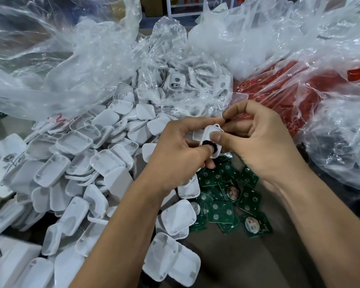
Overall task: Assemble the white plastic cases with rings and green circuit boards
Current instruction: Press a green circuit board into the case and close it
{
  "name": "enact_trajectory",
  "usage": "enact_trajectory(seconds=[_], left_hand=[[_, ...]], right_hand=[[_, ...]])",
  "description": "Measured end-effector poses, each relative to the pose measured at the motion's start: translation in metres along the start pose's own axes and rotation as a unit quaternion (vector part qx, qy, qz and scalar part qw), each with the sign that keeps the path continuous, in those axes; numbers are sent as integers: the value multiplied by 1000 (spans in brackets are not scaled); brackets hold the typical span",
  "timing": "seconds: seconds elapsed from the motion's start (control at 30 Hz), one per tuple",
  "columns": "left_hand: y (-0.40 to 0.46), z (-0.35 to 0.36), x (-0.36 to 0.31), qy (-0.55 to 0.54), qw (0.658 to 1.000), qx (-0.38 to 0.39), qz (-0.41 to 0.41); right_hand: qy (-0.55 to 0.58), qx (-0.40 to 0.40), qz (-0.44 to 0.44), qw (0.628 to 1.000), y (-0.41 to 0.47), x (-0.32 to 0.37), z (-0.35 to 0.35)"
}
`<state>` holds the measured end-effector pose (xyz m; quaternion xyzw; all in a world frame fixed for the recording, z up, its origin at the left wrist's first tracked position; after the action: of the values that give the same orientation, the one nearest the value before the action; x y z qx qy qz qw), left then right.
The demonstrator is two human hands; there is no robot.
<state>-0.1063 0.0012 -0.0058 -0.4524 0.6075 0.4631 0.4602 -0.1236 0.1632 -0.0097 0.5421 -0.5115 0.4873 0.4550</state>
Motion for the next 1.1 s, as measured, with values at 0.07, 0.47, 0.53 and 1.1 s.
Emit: enact_trajectory(seconds=[0.07, 0.47, 0.53, 1.1], left_hand=[[0, 1, 1, -3, 1000, -13, -2], [3, 6, 6, -19, 998, -62, -20], [3, 7, 6, -19, 997, -72, -18], [4, 4, 7, -172, 979, -98, -41]], right_hand=[[-12, -15, -13, 1000, -1, 2, 1], [-75, -24, -44, 996, -3, 5, 2], [-103, -42, -63, 992, -4, 6, 3], [-47, 45, 22, 998, -4, 0, 8]])
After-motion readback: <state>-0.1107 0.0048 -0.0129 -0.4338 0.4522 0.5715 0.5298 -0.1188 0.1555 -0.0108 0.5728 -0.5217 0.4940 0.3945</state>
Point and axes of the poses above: each hand's wrist, its own y-axis towards the middle knuckle, its own z-axis out of the palm, x = y × z, the point moved 3 cm from there along y, towards the middle knuckle, and after that the axes turned 7 degrees about z, right-handed, at the moved point
